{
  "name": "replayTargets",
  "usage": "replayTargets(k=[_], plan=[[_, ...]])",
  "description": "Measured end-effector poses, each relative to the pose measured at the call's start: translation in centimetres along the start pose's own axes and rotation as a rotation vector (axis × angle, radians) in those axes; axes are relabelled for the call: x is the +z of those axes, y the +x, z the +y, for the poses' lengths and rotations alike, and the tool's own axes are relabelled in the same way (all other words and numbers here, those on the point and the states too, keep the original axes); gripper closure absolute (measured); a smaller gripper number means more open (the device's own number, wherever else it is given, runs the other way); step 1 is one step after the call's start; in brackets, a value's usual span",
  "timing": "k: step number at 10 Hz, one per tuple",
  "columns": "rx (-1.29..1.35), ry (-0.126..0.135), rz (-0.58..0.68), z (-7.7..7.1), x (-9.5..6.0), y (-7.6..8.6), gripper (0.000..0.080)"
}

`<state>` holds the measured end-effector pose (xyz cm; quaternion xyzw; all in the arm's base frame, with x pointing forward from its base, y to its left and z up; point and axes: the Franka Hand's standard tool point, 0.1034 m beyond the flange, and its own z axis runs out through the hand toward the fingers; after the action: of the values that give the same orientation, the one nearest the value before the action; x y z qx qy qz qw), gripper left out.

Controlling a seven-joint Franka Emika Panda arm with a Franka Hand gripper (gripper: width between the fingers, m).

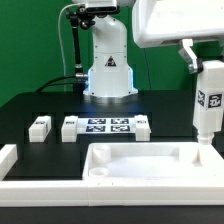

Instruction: Assemble desk

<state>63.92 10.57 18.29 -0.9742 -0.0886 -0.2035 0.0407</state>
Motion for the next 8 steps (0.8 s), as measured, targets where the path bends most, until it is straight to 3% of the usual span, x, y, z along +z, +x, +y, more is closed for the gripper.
replayTargets(k=[2, 4, 8], plan=[[-0.042, -0.012, 0.038, 1.2, 1.2, 0.0, 0.0507], [-0.054, -0.013, 0.105, 0.6, 1.7, 1.0, 0.0507], [-0.05, -0.003, 0.078, 0.2, 3.5, -0.3, 0.0507]])
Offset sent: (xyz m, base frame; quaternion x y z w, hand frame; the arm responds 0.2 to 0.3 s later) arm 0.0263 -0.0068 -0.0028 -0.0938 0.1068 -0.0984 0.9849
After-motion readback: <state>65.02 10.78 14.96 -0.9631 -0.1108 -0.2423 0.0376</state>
